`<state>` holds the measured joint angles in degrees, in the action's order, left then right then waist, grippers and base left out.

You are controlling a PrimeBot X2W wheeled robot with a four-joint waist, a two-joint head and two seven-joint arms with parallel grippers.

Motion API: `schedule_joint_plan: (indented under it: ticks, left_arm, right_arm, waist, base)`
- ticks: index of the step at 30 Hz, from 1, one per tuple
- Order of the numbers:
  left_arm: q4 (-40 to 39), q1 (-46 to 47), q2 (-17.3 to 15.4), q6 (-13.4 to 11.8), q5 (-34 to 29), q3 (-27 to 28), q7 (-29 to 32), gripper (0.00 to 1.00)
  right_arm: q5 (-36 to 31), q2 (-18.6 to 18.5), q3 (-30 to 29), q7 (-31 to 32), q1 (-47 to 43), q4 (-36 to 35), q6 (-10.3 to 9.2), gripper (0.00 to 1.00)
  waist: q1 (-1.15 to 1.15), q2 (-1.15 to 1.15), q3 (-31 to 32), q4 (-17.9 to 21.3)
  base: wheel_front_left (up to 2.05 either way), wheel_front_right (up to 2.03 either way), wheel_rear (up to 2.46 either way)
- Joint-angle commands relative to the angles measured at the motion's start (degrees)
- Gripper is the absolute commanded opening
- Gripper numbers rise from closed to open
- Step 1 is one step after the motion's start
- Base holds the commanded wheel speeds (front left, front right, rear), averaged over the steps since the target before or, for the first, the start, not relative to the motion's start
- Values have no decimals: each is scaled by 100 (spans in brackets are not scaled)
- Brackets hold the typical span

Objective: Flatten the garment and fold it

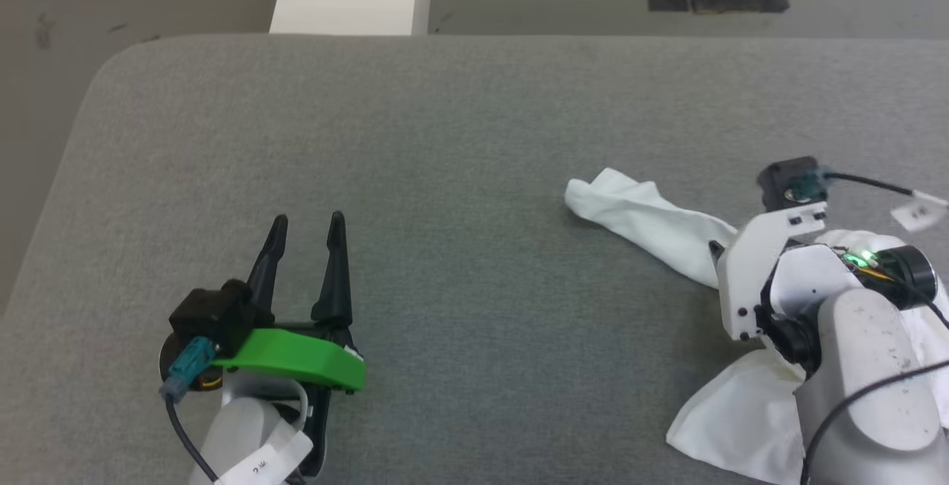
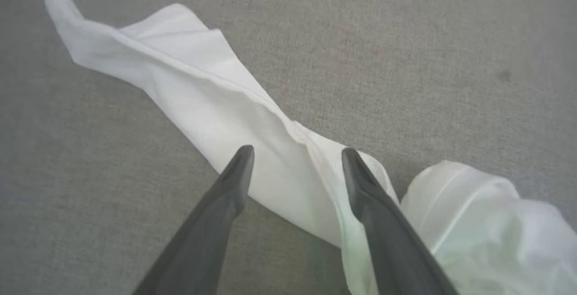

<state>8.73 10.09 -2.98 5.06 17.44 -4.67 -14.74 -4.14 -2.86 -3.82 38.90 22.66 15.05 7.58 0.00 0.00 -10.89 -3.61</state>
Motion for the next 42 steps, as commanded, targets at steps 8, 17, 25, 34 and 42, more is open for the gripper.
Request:
schedule_joint_plan:
  ticks: [8, 17, 25, 34, 42]
  left_arm:
    - [-39, 212, 10, -24, 196, -92, -26, 100]
    - [6, 147, 10, -50, 171, -52, -26, 100]
    - [20, 87, 10, -53, 154, -38, -26, 100]
    - [47, -34, 10, -63, 141, -40, -26, 100]
    - [56, -192, 10, -17, 28, 54, -26, 100]
  right_arm:
    - [-310, -7, -296, 1032, 149, 448, -9, 9]
    - [755, -3, 1050, 41, 283, 187, -9, 0]
    - [1960, -2, 3269, -534, 441, -160, -9, 0]
    - [2428, -2, 3678, -564, 160, -164, -9, 100]
    - [2656, -2, 2137, -1475, -624, -1699, -9, 100]
  waist:
    - [0, 0, -391, -585]
    - [0, 0, -191, -673]
    - [0, 0, -32, -685]
    - [0, 0, 130, -588]
    - [0, 0, 399, -130]
  base:
    - [0, 0, 0]
    - [0, 0, 0]
    - [0, 0, 0]
    - [0, 0, 0]
    - [0, 0, 0]
